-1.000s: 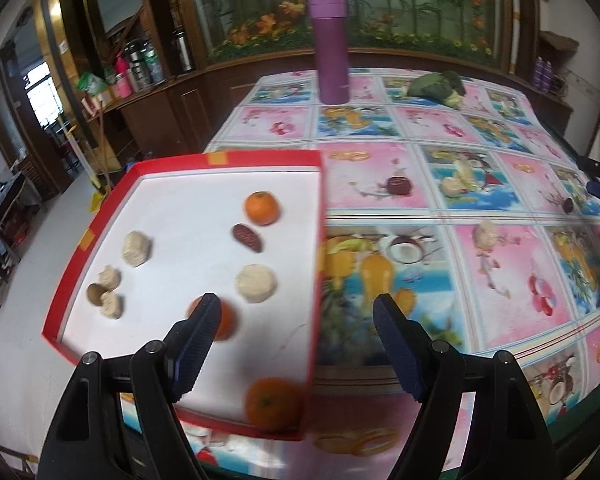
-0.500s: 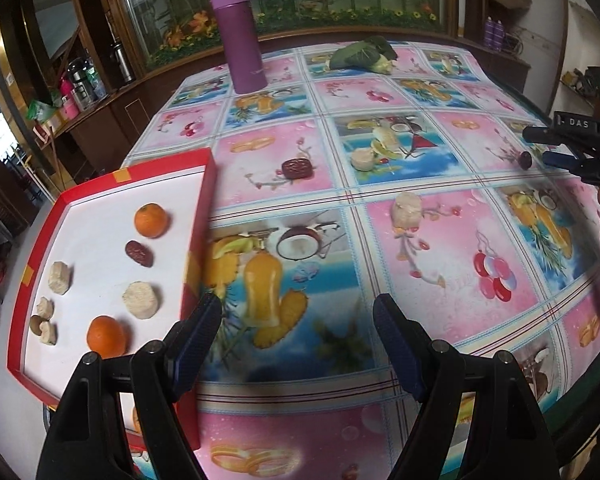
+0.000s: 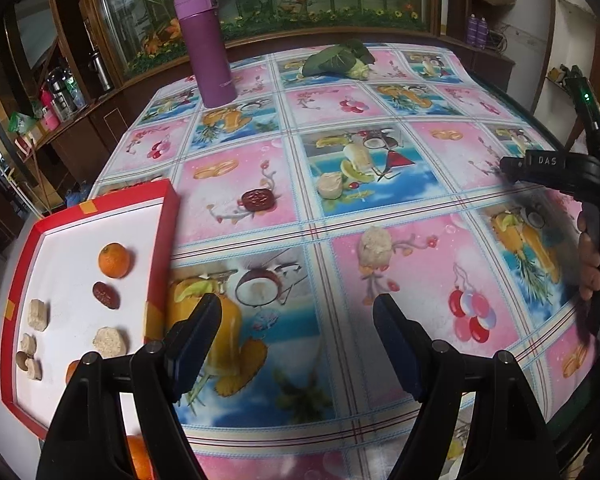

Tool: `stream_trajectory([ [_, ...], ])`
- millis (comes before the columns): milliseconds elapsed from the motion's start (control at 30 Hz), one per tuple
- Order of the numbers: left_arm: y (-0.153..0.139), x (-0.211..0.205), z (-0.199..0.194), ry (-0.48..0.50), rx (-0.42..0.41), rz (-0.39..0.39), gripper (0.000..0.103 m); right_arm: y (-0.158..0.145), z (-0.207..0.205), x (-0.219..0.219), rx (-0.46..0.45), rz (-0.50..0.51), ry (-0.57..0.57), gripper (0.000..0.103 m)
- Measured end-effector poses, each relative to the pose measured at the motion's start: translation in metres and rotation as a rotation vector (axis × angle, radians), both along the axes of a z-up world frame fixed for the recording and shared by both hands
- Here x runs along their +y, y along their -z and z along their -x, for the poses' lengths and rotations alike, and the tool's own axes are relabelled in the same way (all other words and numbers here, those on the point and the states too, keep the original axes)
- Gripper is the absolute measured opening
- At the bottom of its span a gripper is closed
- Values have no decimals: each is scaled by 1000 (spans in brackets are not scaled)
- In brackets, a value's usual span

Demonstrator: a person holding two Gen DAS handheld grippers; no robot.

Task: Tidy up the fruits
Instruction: 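Grasp a red date with the right tool while the left tool grasps a beige cake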

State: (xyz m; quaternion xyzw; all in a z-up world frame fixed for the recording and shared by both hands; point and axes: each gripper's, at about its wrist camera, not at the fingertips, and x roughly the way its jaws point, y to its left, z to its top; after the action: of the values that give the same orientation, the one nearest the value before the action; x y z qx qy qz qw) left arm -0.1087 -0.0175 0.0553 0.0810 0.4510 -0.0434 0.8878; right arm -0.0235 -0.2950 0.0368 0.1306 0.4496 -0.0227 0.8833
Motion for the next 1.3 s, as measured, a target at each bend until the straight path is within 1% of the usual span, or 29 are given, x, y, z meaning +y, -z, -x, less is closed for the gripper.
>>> stream_trajectory([
  [33, 1, -1, -1, 2, 5, 2, 78, 0, 0, 3, 0, 32, -2, 24],
  [133, 4, -2, -3, 4, 20, 1, 78, 0, 1, 10, -3, 96, -14, 24],
  [267, 5, -3, -7, -2, 28, 14, 78, -1, 3, 15, -3, 139, -22, 23],
  [567, 7, -20, -22, 31, 41, 27, 78, 0, 2, 15, -1, 141, -22, 23],
  [800, 19, -26, -37, 13, 82, 57, 78, 0, 3, 15, -1, 141, -22, 23],
  [1167, 23, -32, -44, 6, 75, 51, 78, 0, 2, 15, 0, 140, -22, 23],
  [1300, 24, -31, -45, 0, 74, 53, 76, 0, 2, 15, 1, 141, -22, 23],
])
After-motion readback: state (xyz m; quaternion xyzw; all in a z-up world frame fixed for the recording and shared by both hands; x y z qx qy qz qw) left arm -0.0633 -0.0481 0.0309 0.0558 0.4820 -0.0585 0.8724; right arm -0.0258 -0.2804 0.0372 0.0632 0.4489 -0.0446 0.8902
